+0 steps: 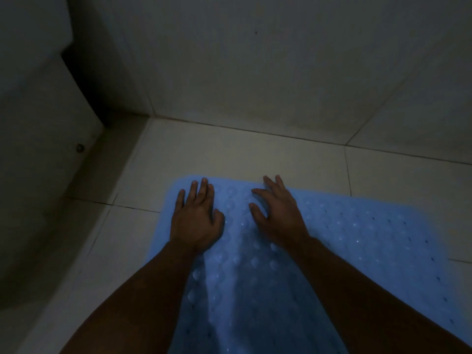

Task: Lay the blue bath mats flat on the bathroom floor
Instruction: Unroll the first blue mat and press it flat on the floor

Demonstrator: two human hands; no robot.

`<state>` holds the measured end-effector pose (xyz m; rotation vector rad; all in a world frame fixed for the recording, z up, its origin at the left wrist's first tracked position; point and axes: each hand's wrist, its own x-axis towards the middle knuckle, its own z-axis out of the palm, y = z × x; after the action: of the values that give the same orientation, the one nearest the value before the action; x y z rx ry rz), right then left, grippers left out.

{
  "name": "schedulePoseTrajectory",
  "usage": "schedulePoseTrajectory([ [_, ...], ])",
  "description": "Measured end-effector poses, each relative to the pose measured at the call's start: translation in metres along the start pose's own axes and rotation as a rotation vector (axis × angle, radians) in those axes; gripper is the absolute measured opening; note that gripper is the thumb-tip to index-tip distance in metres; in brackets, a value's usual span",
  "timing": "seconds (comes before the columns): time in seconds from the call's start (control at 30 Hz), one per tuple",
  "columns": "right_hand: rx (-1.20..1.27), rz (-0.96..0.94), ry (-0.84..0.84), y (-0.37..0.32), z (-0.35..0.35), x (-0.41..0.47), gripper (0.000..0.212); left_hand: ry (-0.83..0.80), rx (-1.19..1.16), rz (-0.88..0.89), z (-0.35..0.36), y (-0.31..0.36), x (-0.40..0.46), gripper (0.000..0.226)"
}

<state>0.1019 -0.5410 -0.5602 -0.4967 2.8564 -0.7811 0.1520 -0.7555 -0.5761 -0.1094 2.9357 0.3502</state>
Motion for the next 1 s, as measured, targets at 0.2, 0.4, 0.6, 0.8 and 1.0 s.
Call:
schedulePoseTrajectory([
  [0.2, -0.145, 0.090, -0.230, -0.061, 0.003, 0.031, 0.052, -0.292, -0.036, 0.016, -0.086, -0.014, 0.047, 0.043],
  [0.4, -0.317, 0.084, -0.229, -0.084, 0.065, 0.009, 0.077, -0.063, 0.051, 0.008, -0.065, -0.028, 0.018, 0.061],
  [0.6, -0.373, 0.022, 0.038, -0.074, 0.088, -0.003, 0.084, 0.062, 0.017, -0.066, -0.041, -0.054, 0.000, 0.058],
  [0.8, -0.335, 0.004, 0.027, -0.075, 0.085, -0.004, 0.088, 0.120, -0.010, -0.093, -0.036, -0.052, 0.000, 0.059],
  [1.0, 0.002, 0.190, -0.495, -0.083, 0.021, 0.039, 0.081, 0.096, 0.039, -0.154, -0.063, -0.042, 0.009, 0.058],
])
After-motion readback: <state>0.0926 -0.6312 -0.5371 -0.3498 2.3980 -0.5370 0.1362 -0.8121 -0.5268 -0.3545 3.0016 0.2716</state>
